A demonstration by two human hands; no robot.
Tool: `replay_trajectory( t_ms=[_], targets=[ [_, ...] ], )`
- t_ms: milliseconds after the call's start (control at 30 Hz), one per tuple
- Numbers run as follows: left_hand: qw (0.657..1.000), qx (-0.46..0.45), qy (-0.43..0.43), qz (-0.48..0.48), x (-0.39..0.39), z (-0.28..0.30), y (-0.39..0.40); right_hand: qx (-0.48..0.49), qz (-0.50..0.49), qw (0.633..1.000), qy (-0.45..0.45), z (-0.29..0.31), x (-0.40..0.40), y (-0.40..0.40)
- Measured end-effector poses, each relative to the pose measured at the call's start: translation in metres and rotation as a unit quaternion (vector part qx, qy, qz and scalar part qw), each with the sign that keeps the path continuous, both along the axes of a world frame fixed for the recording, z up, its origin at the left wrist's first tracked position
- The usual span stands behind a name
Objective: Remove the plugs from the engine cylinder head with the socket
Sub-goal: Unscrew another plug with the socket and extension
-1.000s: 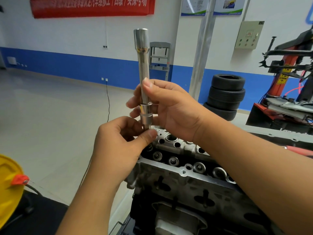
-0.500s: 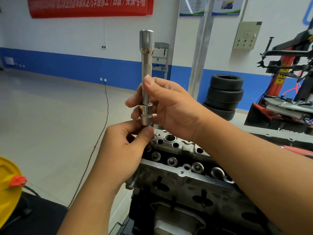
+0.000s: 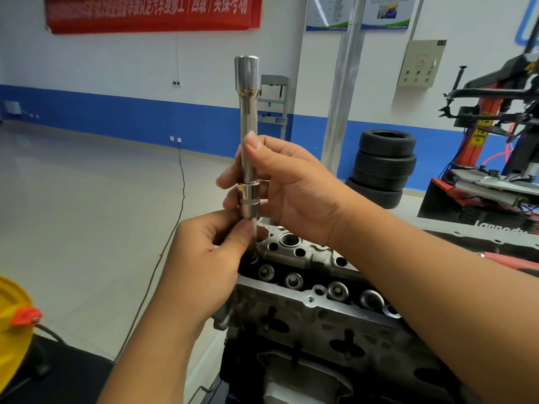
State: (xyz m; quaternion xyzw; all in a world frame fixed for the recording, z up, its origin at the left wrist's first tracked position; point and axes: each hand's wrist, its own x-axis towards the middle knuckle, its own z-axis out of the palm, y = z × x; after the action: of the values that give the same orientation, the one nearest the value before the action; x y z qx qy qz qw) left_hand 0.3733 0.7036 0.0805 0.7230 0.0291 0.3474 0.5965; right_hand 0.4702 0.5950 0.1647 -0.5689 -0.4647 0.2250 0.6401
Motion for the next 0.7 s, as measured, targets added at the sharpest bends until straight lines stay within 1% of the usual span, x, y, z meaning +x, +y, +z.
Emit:
replay_trajectory(
  t_ms=[100,200,267,367,400,467,567,633,700],
  targets=[
    [0.999,-0.022,-0.011,0.041,0.0025,-0.0017,-0.0005,-0.008,0.003,1.000,0.007,0.0005,-0.0013,0.0008],
    [0.997,-0.016,-0.021,0.079,0.0034,-0.0020,-0.0019,-0.019,-0.004,1.000,0.003,0.0004,-0.0018,0.0004],
    [0.998,-0.005,-0.021,0.067,0.0017,-0.0014,-0.0014,-0.020,-0.011,1.000,-0.001,0.0001,-0.0016,-0.0007],
    [1.000,-0.020,0.003,-0.011,-0.0010,-0.0006,-0.0002,-0.018,-0.015,1.000,-0.003,0.0001,-0.0009,-0.0014],
    [1.000,-0.021,0.013,-0.019,-0.0007,-0.0008,0.0007,-0.019,-0.015,1.000,-0.004,0.0002,-0.0010,-0.0013],
    [1.000,-0.016,0.015,-0.005,0.0016,-0.0017,0.0009,-0.020,-0.013,1.000,-0.006,0.0005,-0.0011,-0.0008],
    [0.998,-0.024,-0.022,0.045,0.0039,-0.0024,-0.0022,-0.023,-0.010,1.000,0.000,-0.0001,-0.0011,-0.0001],
    [0.997,-0.013,-0.031,0.070,0.0046,-0.0038,-0.0016,-0.026,-0.010,1.000,0.000,-0.0004,-0.0005,-0.0003],
    [0.999,0.007,-0.027,0.044,0.0032,-0.0039,0.0013,-0.028,-0.014,1.000,-0.002,-0.0002,0.0003,-0.0008]
  ],
)
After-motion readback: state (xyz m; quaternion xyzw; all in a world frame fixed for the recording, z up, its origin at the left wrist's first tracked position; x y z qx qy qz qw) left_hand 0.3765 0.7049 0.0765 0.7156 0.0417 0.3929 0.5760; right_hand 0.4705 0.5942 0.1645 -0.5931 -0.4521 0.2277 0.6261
